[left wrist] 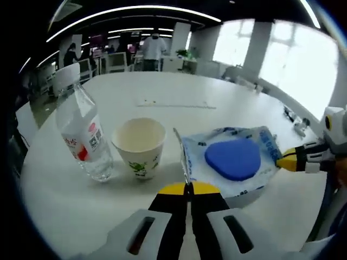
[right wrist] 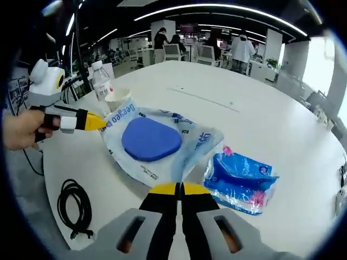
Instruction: Arrange the tabletop items into an orderly group along one side of the table until the central work area is clear of visible clutter.
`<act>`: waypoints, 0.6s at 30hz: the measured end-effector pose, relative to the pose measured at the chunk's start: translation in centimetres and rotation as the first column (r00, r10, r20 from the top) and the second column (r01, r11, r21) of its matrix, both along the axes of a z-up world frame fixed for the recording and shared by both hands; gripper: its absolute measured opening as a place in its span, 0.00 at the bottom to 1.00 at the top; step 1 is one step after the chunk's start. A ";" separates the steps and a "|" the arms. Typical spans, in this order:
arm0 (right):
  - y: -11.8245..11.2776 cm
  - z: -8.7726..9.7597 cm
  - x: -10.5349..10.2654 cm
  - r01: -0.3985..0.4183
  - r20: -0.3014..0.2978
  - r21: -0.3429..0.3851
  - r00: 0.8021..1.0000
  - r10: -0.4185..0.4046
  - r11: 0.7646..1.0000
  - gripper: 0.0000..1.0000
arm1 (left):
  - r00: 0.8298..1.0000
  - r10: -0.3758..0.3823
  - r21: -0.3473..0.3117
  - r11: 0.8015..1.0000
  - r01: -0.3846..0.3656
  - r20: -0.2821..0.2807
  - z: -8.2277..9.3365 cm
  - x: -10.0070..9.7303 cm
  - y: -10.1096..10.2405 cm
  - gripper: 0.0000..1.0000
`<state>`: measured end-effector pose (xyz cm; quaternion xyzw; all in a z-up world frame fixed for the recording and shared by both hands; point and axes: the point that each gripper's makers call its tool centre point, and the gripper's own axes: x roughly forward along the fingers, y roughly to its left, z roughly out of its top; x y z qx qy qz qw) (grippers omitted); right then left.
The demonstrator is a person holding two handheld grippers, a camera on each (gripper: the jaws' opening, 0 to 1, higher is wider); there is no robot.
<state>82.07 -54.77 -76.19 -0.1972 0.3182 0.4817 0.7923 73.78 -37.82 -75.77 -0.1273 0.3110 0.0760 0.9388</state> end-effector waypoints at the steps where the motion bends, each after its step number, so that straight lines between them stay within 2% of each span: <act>1: 0.2 -0.2 0.3 -0.005 0.008 -0.011 1.000 0.005 1.000 0.00 | 1.000 -0.002 0.005 1.000 0.002 -0.003 -0.1 0.0 0.0 0.00; 13: 1.0 -2.1 1.9 0.004 0.002 -0.046 1.000 -0.004 0.999 0.00 | 1.000 0.006 0.009 1.000 -0.006 -0.018 -1.2 1.3 0.7 0.00; 18: 1.1 -2.9 2.4 0.045 -0.038 -0.040 0.998 -0.046 0.998 0.00 | 1.000 0.009 0.005 1.000 -0.009 -0.023 -1.9 1.7 0.9 0.00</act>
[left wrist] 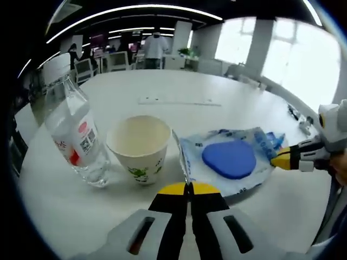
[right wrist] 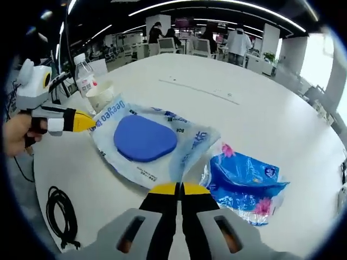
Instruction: Arrange the tabletop items into an orderly group along one side of the table until the central work area is clear of visible clutter.
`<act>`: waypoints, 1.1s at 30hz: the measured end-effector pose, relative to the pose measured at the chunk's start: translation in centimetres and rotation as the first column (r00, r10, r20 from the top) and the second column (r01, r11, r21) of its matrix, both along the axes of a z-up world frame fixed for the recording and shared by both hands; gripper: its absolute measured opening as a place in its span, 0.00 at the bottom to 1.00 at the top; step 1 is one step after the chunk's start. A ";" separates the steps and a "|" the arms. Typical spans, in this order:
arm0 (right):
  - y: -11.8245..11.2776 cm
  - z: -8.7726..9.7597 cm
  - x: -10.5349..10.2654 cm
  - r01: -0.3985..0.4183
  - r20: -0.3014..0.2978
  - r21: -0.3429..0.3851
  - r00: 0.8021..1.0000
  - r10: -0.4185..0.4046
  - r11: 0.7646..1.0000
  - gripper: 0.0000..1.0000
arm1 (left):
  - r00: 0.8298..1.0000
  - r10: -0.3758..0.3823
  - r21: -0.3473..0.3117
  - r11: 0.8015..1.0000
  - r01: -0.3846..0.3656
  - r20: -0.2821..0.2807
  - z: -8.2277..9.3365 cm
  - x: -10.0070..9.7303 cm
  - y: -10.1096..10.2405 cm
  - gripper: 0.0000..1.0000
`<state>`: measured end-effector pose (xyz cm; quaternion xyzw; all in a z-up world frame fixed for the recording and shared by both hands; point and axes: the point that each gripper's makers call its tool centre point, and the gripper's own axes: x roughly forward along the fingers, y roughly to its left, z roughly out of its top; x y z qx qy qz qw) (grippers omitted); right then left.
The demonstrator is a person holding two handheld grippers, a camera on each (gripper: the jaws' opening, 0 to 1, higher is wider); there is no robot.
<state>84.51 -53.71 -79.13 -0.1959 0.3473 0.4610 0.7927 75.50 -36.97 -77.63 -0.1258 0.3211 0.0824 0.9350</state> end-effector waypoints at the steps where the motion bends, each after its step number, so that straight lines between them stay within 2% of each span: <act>1: 0.0 -0.1 0.0 0.000 -0.003 -0.002 1.000 0.000 1.000 0.00 | 1.000 0.003 -0.002 1.000 -0.003 -0.001 0.0 -0.1 0.0 0.00; 7: 0.4 -0.8 -0.1 -0.001 -0.027 0.007 1.000 0.001 1.000 0.00 | 1.000 0.020 -0.011 1.000 -0.021 -0.009 -0.9 -0.5 0.2 0.00; 11: 0.6 -1.1 -0.2 0.017 -0.056 0.029 0.998 -0.016 0.999 0.00 | 0.999 0.051 -0.042 0.998 -0.051 -0.015 -1.3 -0.7 0.5 0.00; 16: 0.8 -1.2 0.2 0.021 -0.060 0.046 0.998 -0.018 0.999 0.00 | 0.998 0.054 -0.045 0.997 -0.055 -0.020 -1.8 -0.6 0.8 0.00; 20: 0.4 -1.3 -0.2 0.065 -0.111 0.081 0.992 -0.056 0.995 0.00 | 0.998 0.057 -0.048 0.997 -0.058 -0.021 -2.1 -0.3 0.9 0.00; 33: 0.6 -1.7 0.0 0.049 -0.101 0.062 0.994 -0.042 0.997 0.00 | 0.997 0.067 -0.059 0.996 -0.068 -0.032 -2.9 -0.6 0.8 0.00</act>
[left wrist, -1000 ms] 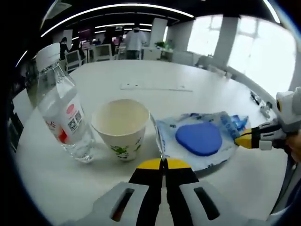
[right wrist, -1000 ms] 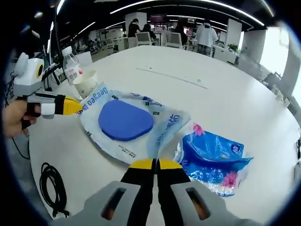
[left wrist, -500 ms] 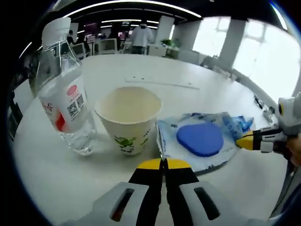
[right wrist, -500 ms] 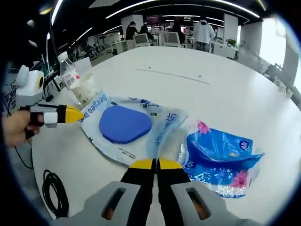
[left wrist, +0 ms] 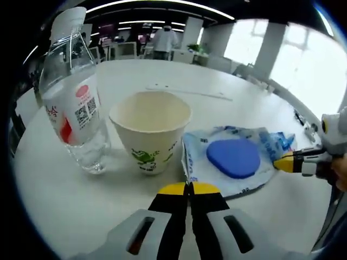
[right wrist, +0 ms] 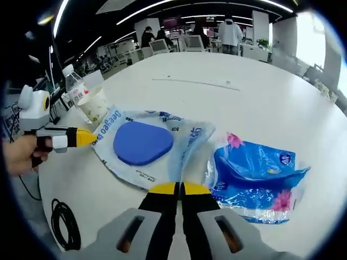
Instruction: Arrange the tabletop items into an orderly group along one side of the table until the central work area is clear of visible clutter.
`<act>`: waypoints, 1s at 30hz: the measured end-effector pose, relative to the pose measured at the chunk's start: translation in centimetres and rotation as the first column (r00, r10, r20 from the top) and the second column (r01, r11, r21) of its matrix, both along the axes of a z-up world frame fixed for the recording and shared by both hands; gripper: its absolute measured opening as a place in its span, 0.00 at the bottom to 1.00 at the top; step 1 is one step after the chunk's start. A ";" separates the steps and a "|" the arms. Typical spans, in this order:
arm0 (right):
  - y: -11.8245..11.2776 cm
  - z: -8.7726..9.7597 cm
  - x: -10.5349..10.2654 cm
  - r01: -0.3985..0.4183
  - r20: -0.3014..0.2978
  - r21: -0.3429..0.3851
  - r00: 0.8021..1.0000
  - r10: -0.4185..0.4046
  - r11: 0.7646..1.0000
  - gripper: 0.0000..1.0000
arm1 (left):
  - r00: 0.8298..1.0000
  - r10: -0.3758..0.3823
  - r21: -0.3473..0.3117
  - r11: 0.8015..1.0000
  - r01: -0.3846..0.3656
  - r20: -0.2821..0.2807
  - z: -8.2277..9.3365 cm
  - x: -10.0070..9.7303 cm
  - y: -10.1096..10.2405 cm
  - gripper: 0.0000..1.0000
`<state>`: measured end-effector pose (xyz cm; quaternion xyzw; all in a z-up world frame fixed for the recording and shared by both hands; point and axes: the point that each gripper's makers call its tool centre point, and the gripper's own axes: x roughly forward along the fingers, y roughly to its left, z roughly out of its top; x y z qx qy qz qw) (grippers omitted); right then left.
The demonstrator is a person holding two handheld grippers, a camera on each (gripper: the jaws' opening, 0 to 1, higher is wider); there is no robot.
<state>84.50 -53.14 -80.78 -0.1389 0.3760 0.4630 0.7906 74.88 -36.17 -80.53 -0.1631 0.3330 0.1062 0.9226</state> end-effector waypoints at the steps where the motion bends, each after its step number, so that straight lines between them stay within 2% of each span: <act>1: 0.0 0.0 0.0 -0.003 0.002 -0.002 1.000 0.003 1.000 0.00 | 1.000 0.000 0.001 1.000 0.000 -0.001 -0.1 0.0 0.0 0.00; 9: 0.3 -0.5 -0.3 -0.060 0.038 -0.064 0.997 0.063 0.996 0.00 | 1.000 0.011 -0.007 1.000 -0.011 -0.005 -0.4 -0.1 -0.1 0.00; 11: 0.2 -0.5 0.2 -0.039 0.019 -0.050 0.999 0.040 0.998 0.00 | 1.000 -0.019 0.034 0.999 0.020 -0.017 -0.4 -0.1 -0.2 0.00; 13: 0.2 -0.6 0.2 0.024 -0.051 0.004 0.998 -0.024 1.000 0.00 | 1.000 -0.016 0.033 0.999 0.016 -0.016 -0.4 -0.2 -0.2 0.00; 14: 0.1 -0.6 0.2 0.028 -0.060 0.011 0.998 -0.027 1.000 0.00 | 1.000 -0.006 0.023 1.000 0.006 -0.011 -0.4 -0.3 -0.3 0.00; 15: -0.1 -0.6 0.3 0.014 -0.050 0.005 0.999 -0.014 1.000 0.00 | 1.000 0.012 0.005 1.000 -0.012 -0.005 -0.4 -0.3 -0.2 0.00; 18: -0.1 -0.5 -0.1 -0.022 -0.026 -0.019 0.999 0.022 1.000 0.00 | 1.000 0.021 0.005 1.000 -0.021 -0.007 -0.4 -0.2 -0.3 0.00; 24: -0.3 -0.5 -0.1 0.023 -0.045 0.001 0.999 -0.023 1.000 0.00 | 1.000 0.017 0.008 1.000 -0.017 -0.008 -0.5 -0.2 -0.2 0.00; 30: 0.1 -0.5 -0.3 0.003 -0.037 -0.011 0.999 -0.003 1.000 0.00 | 1.000 0.022 0.013 1.000 -0.022 -0.005 -0.4 -0.2 -0.3 0.00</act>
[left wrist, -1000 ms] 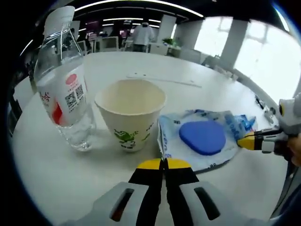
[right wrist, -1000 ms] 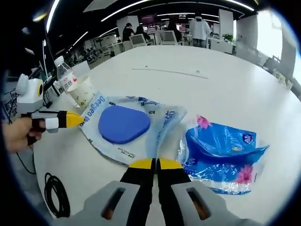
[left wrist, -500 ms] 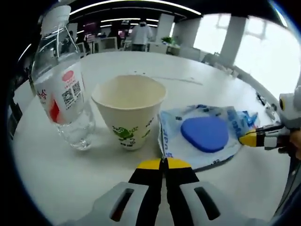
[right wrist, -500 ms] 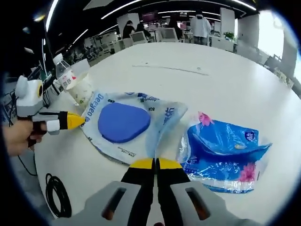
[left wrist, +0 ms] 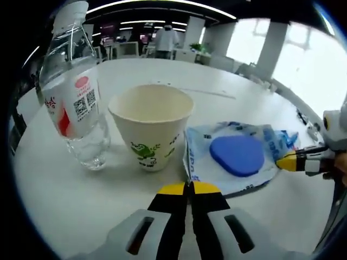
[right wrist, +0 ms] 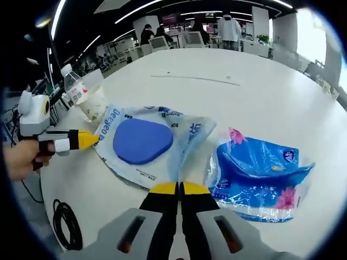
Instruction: Arrange the tabletop items into an orderly group along one side of the table until the central work area is clear of visible clutter.
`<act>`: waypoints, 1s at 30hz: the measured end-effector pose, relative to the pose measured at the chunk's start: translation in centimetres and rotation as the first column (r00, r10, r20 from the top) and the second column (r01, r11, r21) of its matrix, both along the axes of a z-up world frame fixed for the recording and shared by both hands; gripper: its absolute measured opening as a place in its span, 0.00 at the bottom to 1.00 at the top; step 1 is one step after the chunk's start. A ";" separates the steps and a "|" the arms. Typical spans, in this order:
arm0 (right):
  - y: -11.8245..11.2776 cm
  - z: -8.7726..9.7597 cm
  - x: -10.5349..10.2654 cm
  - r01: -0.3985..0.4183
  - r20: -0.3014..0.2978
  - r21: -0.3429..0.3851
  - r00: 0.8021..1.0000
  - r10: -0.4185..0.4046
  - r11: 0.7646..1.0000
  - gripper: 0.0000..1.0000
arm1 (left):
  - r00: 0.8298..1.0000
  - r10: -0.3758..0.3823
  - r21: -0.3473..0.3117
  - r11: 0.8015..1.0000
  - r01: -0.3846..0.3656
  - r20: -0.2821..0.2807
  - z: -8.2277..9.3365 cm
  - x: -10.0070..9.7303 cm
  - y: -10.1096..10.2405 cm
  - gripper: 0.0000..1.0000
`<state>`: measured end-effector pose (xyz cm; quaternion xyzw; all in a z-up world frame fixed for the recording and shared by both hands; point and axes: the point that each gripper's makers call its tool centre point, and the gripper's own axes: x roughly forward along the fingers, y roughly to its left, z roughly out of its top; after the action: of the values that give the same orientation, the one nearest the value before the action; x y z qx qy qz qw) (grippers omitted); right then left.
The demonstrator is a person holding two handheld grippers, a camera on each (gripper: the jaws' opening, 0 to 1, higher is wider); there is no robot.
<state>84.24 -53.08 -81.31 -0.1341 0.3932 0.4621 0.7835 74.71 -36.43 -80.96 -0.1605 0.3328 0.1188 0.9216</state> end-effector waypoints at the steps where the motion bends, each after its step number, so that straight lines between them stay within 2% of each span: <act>1: 0.0 0.0 0.0 0.003 0.002 0.002 1.000 -0.003 1.000 0.00 | 1.000 0.005 -0.003 1.000 -0.005 0.002 0.0 0.0 0.1 0.00; 14: 0.0 -0.3 0.4 0.002 0.005 0.023 1.000 -0.002 1.000 0.00 | 1.000 0.024 -0.020 1.000 -0.024 0.010 -0.1 0.0 -0.1 0.00; 17: 0.1 -0.3 0.4 -0.050 0.060 -0.036 0.997 0.052 0.998 0.00 | 1.000 0.029 -0.025 0.999 -0.029 0.010 0.0 -0.1 0.0 0.00; 20: 0.1 -0.1 0.1 -0.051 0.072 -0.038 0.996 0.053 0.998 0.00 | 0.999 0.041 -0.037 0.998 -0.041 0.010 -0.1 0.0 0.2 0.00; 23: 0.0 0.0 0.2 -0.014 0.048 -0.025 0.999 0.015 1.000 0.01 | 0.999 0.040 -0.046 0.998 -0.040 0.016 -0.1 0.1 0.1 0.01; 24: -0.1 0.1 0.2 0.015 0.043 -0.007 0.999 -0.015 1.000 0.05 | 0.999 0.034 -0.048 0.998 -0.033 0.026 0.0 0.2 0.1 0.02; 25: 0.1 0.2 0.1 0.022 0.042 0.023 0.999 -0.023 1.000 0.10 | 0.998 0.036 -0.080 0.996 -0.033 0.046 -0.1 0.3 0.0 0.04; 26: 0.4 0.3 -0.1 0.006 0.043 0.040 0.999 -0.008 0.999 0.17 | 0.998 0.036 -0.092 0.995 -0.032 0.041 -0.1 0.3 0.0 0.07; 27: 0.6 0.4 -0.5 -0.023 0.053 0.050 0.998 0.021 0.998 0.26 | 0.999 0.032 -0.075 0.997 -0.030 0.033 0.1 0.1 -0.1 0.10; 28: 0.2 0.4 -0.4 -0.019 0.060 0.031 0.998 0.017 0.999 0.32 | 0.999 0.027 -0.047 0.999 -0.025 0.033 0.3 -0.1 0.0 0.13; 30: 0.1 0.7 -0.5 -0.029 0.083 0.022 0.996 0.027 0.999 0.37 | 0.999 0.032 -0.014 0.999 -0.031 0.038 0.5 -0.3 0.3 0.24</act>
<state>83.75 -52.95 -80.63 -0.1496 0.3531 0.4718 0.7940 74.37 -36.12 -80.44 -0.1739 0.3133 0.1281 0.9248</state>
